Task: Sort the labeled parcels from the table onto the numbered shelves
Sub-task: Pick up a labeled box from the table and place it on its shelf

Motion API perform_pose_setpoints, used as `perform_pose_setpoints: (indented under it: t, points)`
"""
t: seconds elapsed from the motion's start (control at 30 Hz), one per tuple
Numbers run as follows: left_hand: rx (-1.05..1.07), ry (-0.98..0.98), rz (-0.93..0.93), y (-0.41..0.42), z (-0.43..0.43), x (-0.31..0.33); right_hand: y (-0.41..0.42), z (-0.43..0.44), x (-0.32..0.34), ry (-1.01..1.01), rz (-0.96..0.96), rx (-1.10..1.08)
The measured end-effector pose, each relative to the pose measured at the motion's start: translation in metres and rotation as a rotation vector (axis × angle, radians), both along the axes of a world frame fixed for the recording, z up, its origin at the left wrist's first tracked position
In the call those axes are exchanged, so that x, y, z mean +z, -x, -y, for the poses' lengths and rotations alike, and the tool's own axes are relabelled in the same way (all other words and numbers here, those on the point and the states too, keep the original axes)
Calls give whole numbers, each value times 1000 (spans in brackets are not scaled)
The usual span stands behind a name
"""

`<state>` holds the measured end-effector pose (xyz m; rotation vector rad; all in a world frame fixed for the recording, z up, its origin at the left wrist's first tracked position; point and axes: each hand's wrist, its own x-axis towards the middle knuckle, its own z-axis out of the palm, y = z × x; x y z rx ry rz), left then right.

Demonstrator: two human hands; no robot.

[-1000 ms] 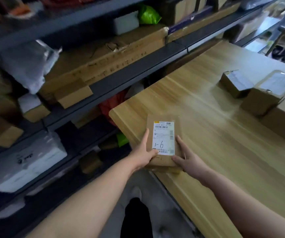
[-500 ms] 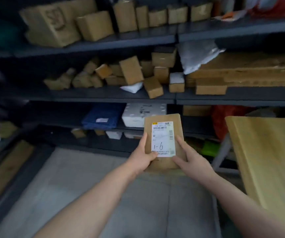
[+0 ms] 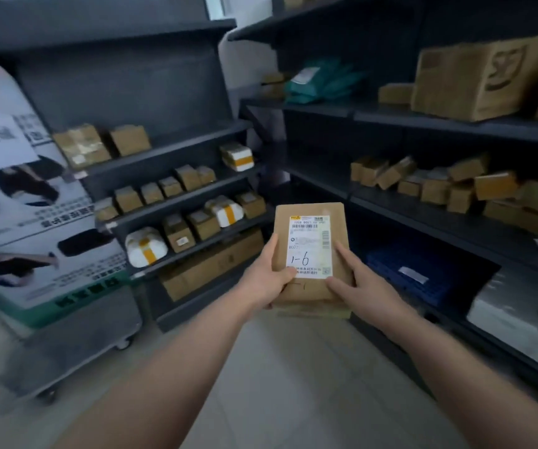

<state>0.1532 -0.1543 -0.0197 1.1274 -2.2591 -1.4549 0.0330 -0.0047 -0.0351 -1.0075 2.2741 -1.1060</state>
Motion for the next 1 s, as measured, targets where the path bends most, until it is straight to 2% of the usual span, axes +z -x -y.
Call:
perform_pose_setpoints:
  t: [0.23, 0.43, 0.63, 0.83, 1.0]
  points:
    - [176, 44, 17, -37, 126, 25, -14, 147, 20, 12, -7, 170]
    - [249, 14, -41, -28, 210, 26, 14, 243, 24, 21, 29, 270]
    - [291, 108, 31, 30, 285, 35, 80, 341, 21, 67, 40, 350]
    - [378, 34, 22, 110, 359, 70, 169, 434, 53, 81, 50, 410]
    - [456, 126, 31, 154, 418, 88, 214, 510, 70, 153, 48, 456]
